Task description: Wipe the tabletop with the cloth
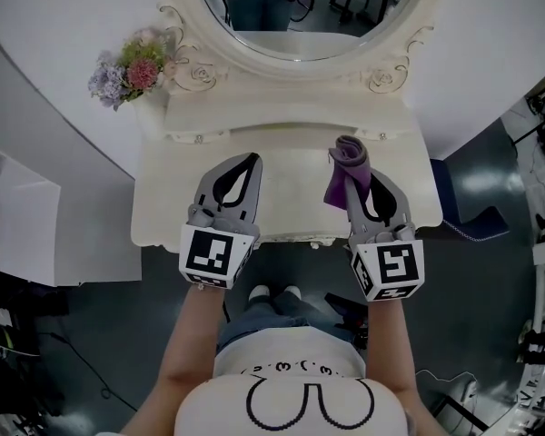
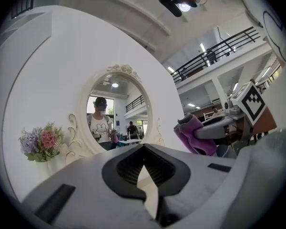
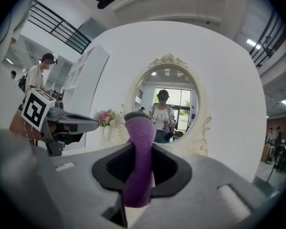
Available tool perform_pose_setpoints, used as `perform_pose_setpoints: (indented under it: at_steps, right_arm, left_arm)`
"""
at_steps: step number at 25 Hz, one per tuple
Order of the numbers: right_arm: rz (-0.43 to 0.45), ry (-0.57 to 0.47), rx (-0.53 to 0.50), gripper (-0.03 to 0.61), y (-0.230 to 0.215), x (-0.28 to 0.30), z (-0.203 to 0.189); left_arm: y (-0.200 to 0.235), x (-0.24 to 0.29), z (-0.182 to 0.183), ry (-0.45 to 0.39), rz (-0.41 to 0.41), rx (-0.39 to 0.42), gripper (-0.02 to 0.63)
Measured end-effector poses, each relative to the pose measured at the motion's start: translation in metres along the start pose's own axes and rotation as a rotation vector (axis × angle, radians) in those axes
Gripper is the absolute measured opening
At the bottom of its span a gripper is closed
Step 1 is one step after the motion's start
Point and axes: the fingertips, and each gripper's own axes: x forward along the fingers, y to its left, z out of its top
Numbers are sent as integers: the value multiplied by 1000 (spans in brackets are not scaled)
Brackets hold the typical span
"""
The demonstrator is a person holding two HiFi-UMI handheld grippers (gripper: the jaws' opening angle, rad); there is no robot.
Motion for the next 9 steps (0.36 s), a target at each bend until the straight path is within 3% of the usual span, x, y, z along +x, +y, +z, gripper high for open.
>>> perform_pose_setpoints:
  at_steps: [9]
  right_arm:
    - [-13,-9,8,86,-6,-20,0]
  left_arm:
    - [-17,-4,12,-26,-10,26,-3]
